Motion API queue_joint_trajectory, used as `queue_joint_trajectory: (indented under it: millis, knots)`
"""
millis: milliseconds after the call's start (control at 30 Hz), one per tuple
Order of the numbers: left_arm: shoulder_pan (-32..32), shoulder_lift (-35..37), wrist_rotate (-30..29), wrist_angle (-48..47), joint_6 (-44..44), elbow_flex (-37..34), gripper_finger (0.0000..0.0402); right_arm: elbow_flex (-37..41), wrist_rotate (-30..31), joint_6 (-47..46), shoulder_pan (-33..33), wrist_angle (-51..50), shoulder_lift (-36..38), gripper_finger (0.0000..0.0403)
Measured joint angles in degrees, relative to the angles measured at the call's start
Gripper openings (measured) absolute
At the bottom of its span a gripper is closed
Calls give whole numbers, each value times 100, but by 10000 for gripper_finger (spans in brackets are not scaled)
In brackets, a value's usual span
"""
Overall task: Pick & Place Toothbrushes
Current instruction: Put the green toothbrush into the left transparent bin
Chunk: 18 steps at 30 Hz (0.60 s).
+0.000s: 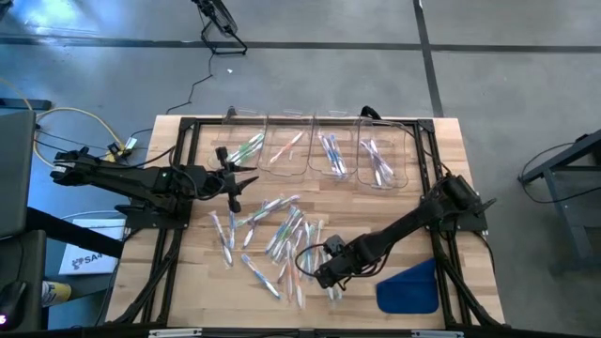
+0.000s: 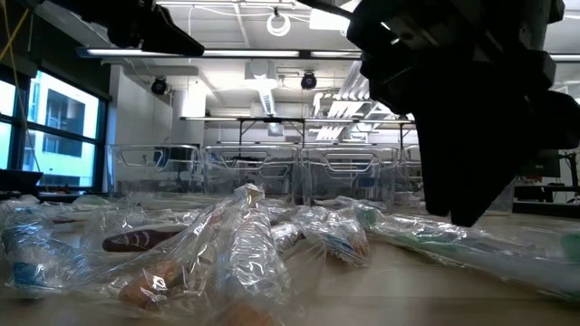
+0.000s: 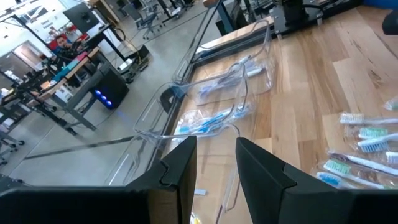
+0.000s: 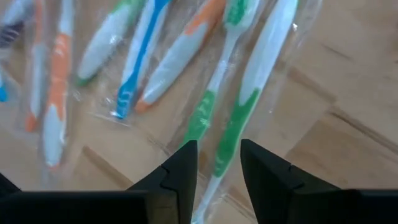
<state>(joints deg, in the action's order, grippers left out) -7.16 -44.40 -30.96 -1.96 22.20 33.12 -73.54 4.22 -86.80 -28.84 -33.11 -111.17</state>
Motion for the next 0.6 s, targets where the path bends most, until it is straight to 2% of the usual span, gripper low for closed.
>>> queue_joint_trajectory:
  millis: [500, 600]
  knots:
    - [0, 0, 50, 3, 0, 0, 108, -26, -314, 45, -2, 37, -408, 116]
    - [0, 0, 52, 3, 0, 0, 108, -19, -330, 61, -2, -39, -415, 100]
